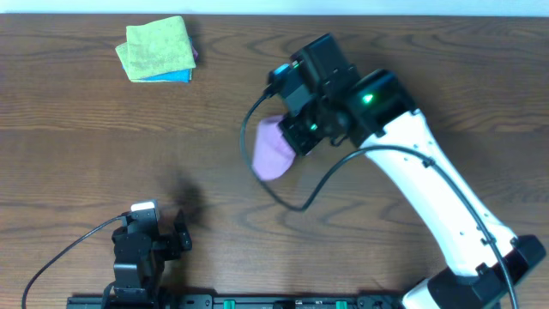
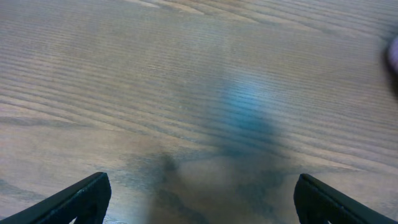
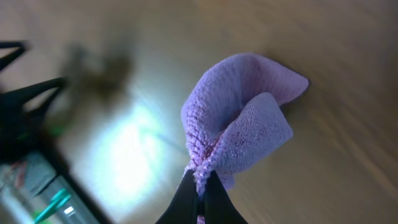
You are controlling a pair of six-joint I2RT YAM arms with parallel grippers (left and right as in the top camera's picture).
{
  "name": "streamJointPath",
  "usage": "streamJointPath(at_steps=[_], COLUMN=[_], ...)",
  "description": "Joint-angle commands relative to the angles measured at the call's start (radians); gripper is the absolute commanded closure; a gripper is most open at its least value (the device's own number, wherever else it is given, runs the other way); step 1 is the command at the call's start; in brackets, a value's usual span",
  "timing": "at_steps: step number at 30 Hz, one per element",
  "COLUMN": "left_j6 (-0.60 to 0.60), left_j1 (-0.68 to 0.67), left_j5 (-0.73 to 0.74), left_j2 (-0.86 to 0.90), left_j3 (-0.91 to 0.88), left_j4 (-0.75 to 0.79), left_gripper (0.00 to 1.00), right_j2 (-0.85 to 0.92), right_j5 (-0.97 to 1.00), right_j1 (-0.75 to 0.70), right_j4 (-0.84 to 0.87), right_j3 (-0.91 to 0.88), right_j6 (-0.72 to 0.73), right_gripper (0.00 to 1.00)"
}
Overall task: Fold the cloth
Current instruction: 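Lift the purple cloth with the right gripper and drag it toward center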
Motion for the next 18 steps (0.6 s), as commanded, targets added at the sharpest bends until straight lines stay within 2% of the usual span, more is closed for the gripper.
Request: streamJointPath(at_steps=[1,8,14,16,17,18], left_j6=[0.018,0.017,0.017,0.016,0.016,0.015], left_j1=[0.006,0.006,0.006,0.006,0.006,0.006], left_j5=[-0.003,-0.002,0.001,0.001,0.002,0.002], left_j2=[-0.006,-0.006,-0.006,-0.006,-0.006,-0.006], left_j3=[-0.013,-0.013,-0.013,-0.013,-0.013,-0.013], left_j4=[-0.018,-0.018,-0.017,-0.017,-0.017,-0.017], left_gripper=[0.05,0.05,0.05,0.05,0.05,0.04], right_j2=[-0.021,-0.014,0.029,0.039,0.042,0.045], right_j5=[-0.104,-0.002,0.196,0.282,0.332,0.38], right_j1=[0.056,0.071,-0.068,-0.153,-0.2,-0.256], right_j4=[-0.002,0.04,0.033,0.031,0.04,0.056], right_j3=[0.005,0.004,-0.023,-0.051,-0.066,-0.083], right_j6=[-0.03,-0.078,-0.104,-0.082,-0.051,-0.005], right_gripper=[0.99,0.99,0.99,0.84,0.66,0.55])
